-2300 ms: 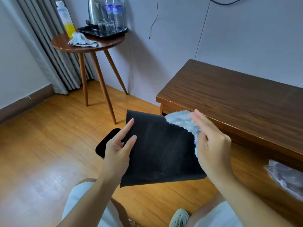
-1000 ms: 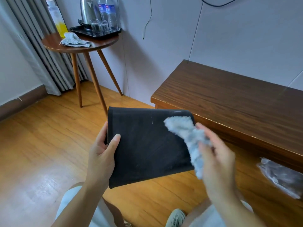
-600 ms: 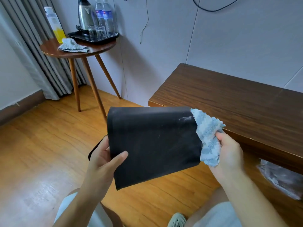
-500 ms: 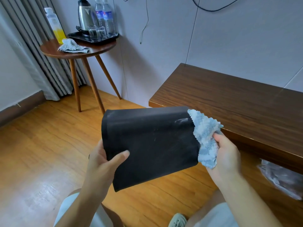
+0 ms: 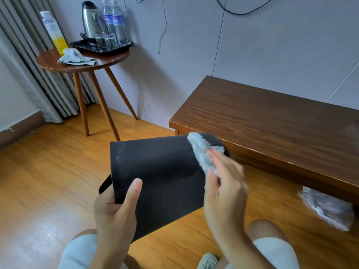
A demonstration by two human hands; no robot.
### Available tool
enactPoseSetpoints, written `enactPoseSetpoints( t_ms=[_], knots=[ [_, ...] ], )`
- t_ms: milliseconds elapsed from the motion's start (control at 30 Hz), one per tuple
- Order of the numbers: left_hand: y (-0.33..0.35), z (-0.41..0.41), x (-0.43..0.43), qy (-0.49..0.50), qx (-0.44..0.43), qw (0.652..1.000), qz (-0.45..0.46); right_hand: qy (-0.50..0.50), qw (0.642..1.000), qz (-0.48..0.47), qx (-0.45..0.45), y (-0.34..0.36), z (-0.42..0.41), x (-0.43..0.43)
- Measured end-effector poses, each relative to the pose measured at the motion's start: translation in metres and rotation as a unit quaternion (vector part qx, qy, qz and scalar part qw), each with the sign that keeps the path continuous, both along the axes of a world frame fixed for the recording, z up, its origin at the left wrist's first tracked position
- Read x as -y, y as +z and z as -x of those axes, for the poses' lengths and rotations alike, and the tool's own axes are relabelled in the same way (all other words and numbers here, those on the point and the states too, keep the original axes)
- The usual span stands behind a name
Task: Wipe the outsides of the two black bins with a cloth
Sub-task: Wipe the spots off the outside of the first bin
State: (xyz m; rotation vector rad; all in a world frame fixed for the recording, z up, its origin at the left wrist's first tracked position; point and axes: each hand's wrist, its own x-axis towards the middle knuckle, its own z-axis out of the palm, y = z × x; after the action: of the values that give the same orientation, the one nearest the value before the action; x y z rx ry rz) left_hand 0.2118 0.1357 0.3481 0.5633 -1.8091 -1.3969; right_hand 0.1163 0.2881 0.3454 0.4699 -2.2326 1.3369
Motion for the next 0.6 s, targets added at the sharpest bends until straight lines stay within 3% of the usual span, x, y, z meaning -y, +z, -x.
enactPoseSetpoints(
  t_ms=[67,133,200,267,500,600],
  knots=[
    [-0.001,0.002,0.0,-0.001,0.006,1.0,0.008,0.042,0.999,-0.002,0.004,-0.005,-0.018,0.012],
    [-0.004,0.003,0.003,0.004,0.004,1.0,-0.012,0.095,0.992,0.04,0.075,-0.001,-0.037,0.016],
    [-0.007,0.002,0.009,0.011,0.007,1.0,-0.024,0.154,0.951,0.128,0.234,0.009,-0.049,0.016],
    [-0.01,0.0,0.013,0.014,0.017,1.0,-0.015,0.192,0.897,0.221,0.33,0.018,-0.052,0.008],
    [-0.01,-0.006,0.022,0.014,0.01,1.0,0.003,0.043,0.794,0.455,0.402,0.032,-0.007,-0.045],
    [-0.008,-0.01,0.024,0.009,-0.002,1.0,0.009,-0.032,0.732,0.525,0.433,0.036,0.016,-0.063]
  ],
)
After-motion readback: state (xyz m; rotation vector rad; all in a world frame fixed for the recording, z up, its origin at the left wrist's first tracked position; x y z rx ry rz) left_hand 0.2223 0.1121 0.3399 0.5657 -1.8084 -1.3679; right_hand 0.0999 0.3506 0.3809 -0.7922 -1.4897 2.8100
